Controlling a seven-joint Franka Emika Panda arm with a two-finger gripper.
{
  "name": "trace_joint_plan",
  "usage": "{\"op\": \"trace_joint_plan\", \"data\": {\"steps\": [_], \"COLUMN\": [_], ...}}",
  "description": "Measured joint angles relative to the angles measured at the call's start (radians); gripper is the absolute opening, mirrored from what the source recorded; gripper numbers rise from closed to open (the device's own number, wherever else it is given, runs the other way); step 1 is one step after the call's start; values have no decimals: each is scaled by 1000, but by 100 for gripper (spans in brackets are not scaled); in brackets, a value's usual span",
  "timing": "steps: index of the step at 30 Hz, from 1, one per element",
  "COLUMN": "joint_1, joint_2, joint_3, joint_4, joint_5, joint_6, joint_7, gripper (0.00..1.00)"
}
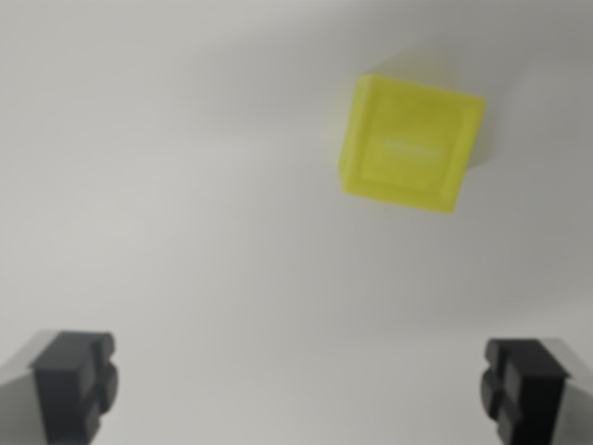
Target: Pick yellow cube
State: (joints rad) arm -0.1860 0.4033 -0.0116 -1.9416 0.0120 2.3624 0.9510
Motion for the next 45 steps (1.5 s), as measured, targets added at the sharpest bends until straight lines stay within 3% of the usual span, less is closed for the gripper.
{"op": "trace_joint_plan", "data": {"steps": [45], "joint_1": [-51], "joint_2": [187], "joint_3": [0], "joint_4": [86], "joint_5": [0], "joint_6": [88], "joint_7": [81], "gripper": [100]}}
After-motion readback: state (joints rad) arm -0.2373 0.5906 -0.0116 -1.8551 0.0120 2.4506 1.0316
